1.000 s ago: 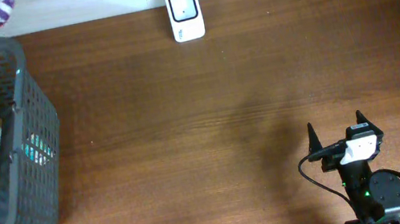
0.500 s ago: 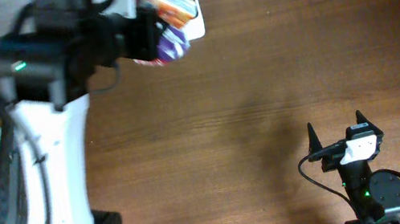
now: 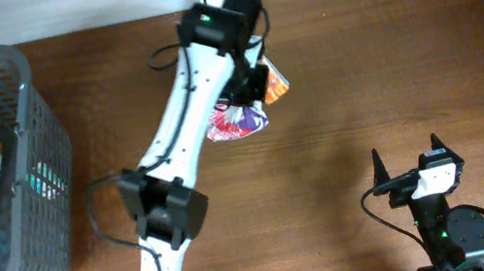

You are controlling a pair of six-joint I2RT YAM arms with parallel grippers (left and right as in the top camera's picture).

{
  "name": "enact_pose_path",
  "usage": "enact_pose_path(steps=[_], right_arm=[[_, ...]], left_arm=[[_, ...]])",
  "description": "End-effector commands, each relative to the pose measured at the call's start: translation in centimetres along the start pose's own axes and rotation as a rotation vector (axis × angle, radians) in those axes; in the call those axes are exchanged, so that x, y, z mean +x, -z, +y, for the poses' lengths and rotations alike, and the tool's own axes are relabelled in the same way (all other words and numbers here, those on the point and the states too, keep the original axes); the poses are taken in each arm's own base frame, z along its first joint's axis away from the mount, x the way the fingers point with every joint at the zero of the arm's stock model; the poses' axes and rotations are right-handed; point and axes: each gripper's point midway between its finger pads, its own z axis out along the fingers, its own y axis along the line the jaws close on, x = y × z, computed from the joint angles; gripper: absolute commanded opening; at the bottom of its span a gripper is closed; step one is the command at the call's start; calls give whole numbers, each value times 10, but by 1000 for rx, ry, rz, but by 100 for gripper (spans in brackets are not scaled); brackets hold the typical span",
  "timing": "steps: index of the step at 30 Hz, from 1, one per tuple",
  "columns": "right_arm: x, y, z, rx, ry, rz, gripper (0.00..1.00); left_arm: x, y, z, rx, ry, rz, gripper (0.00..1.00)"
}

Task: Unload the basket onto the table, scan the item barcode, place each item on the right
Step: 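Carry items with left gripper and place them on table center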

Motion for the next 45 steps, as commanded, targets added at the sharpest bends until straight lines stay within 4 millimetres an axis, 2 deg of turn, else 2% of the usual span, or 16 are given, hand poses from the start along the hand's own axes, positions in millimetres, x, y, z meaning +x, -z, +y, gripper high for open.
enact_pose_path(steps=[1,11,13,14,21,23,25,35,36,37,38,39,40,41,43,45], right_arm=[[3,0,0,3,-11,5,99],[3,0,0,3,-11,5,99],[3,0,0,3,-11,5,99],[3,0,0,3,-11,5,99],[3,0,0,3,-11,5,99],[3,0,0,3,-11,6,99],[3,0,0,3,-11,6,99],[3,0,0,3,-11,5,99],[3,0,0,3,-11,6,99],[3,0,0,3,-11,6,99],[3,0,0,3,-11,6,99],[3,0,0,3,-11,6,99],[3,0,0,3,-11,5,99],[3,0,0,3,-11,5,99],[3,0,0,3,-11,6,99],[3,0,0,3,-11,6,99]], left_arm=[[-2,-42,21,-183,86,48,0],[17,-102,32,-232,122,214,0],[17,-107,33,-234,122,221,23],[16,-107,33,-233,122,217,48],[-11,-65,23,-126,117,83,53],[-18,-34,19,-80,124,14,66],[-18,-23,13,-52,86,-4,99],[-18,26,5,-10,-17,-101,95],[-18,28,5,-11,-53,-103,90],[-18,29,5,-12,-86,-106,62],[-18,32,5,-12,-87,-111,61],[-18,34,5,-12,-87,-116,99],[-18,34,5,-12,-87,-117,72],[-18,34,6,-12,-85,-117,91],[-18,37,7,-12,-83,-122,100],[-17,47,6,-11,-85,-143,67]])
